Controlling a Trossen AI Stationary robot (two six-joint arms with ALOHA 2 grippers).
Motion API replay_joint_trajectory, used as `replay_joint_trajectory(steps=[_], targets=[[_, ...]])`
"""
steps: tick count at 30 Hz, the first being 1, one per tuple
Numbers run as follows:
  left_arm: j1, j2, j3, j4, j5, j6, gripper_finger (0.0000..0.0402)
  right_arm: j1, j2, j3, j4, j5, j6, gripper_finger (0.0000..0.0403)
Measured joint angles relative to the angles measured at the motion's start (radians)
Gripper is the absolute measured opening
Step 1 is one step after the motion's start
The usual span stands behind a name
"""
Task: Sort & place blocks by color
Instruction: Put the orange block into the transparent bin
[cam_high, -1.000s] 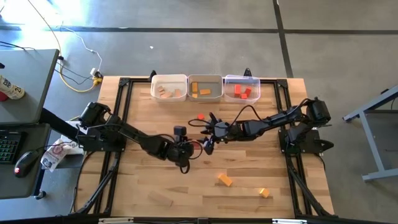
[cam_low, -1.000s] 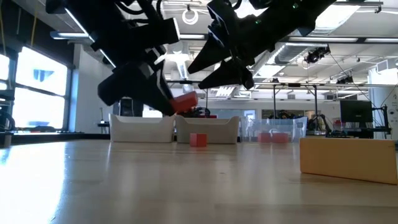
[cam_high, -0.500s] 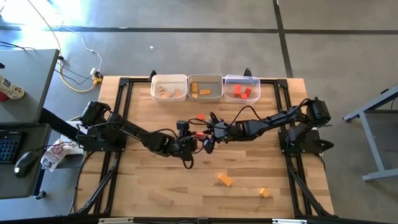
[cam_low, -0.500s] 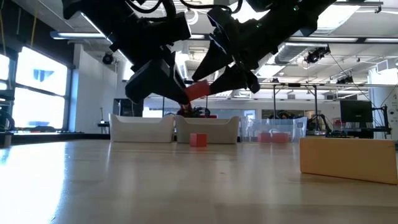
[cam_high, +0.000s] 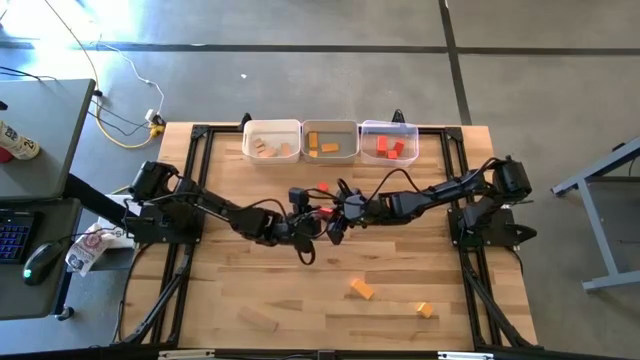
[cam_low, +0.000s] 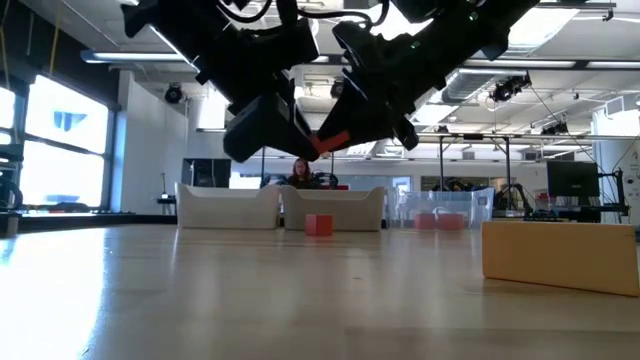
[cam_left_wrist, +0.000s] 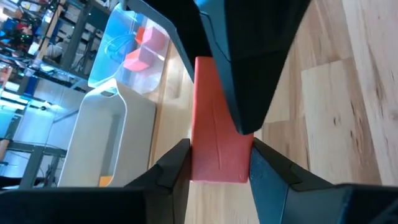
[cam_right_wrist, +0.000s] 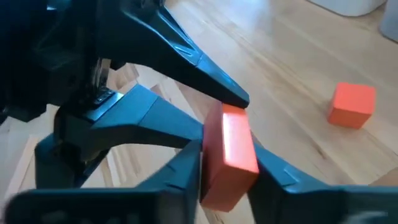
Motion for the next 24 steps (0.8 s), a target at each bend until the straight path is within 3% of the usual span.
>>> replay_joint_trajectory(steps=[4,13,19,24], targets=[[0.008,0.000,0.000,-0.002,0.002,0.000,0.0111,-0.002,0.000,0.000,0.002,0.007,-0.004,0.0039],[0.019,0.000,0.000,0.000,0.032,-0.045,0.0120,-0.013,0.000,0.001,-0.035,0.023,-0.027,0.0037],[0.067,0.000,0.000,-0.031,0.139,-0.108,0.0165,-0.040,0.001,0.000,-0.098,0.024,-0.031,0.0035],[0.109,0.000,0.000,-0.068,0.132,-0.109,0.0200,-0.081,0.001,0.000,-0.174,0.030,-0.028,0.0036]])
